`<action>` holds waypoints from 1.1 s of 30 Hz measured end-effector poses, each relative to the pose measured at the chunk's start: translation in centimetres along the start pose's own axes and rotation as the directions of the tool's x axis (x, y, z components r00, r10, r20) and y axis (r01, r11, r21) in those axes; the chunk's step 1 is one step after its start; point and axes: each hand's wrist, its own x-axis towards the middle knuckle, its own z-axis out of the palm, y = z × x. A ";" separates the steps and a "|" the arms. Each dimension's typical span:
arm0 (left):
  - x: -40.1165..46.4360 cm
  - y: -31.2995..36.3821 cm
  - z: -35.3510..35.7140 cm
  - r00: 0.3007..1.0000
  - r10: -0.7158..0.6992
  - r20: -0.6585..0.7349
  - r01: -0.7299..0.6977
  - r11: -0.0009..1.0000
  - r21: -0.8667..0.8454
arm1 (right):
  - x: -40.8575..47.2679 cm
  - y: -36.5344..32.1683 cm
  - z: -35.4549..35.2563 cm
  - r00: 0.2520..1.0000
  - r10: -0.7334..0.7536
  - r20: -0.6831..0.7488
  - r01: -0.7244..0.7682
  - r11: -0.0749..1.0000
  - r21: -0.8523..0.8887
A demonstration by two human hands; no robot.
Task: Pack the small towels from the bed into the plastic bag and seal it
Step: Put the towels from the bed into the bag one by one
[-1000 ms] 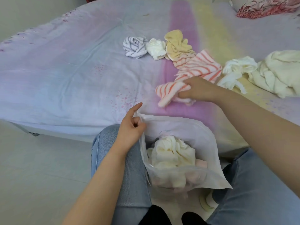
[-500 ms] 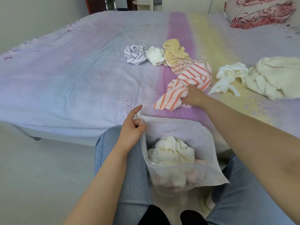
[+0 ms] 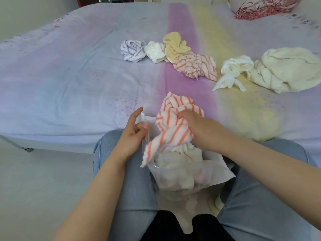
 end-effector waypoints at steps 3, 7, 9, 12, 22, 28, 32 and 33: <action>0.2 -0.9 -0.2 0.999 -0.018 -0.029 0.019 0.999 0.051 | 0.0 1.1 2.5 0.947 0.035 0.320 0.054 0.963 -0.265; 0.1 -0.4 0.0 0.999 -0.002 -0.046 0.004 0.999 0.043 | 0.7 -0.3 -0.7 0.764 0.023 0.645 0.076 0.989 -0.125; 0.1 -0.5 0.0 0.999 -0.007 -0.045 0.008 0.999 0.033 | 1.7 -0.8 -2.5 0.929 0.020 0.369 -0.038 0.998 0.041; 0.2 -0.6 0.1 0.999 -0.011 -0.039 0.012 1.000 0.025 | 4.3 0.2 -2.8 0.964 0.139 -0.225 -0.124 0.989 0.078; 0.2 -0.8 -0.1 0.999 0.038 -0.033 -0.038 0.999 0.023 | 5.4 2.0 -1.3 0.904 0.244 -0.350 -0.002 0.822 0.570; 0.2 -0.7 0.4 0.995 0.081 -0.052 -0.078 0.996 0.049 | 1.2 -1.4 1.6 0.979 -0.092 0.182 0.115 0.986 -0.120; -0.1 -0.4 0.9 0.995 0.091 -0.028 -0.089 0.994 0.070 | 2.1 -1.2 5.4 0.808 0.100 0.581 0.089 0.954 -0.287; -0.2 -0.3 1.0 0.996 0.090 -0.017 -0.088 0.993 0.073 | 2.5 -1.3 5.3 0.782 0.110 0.614 0.111 0.944 -0.311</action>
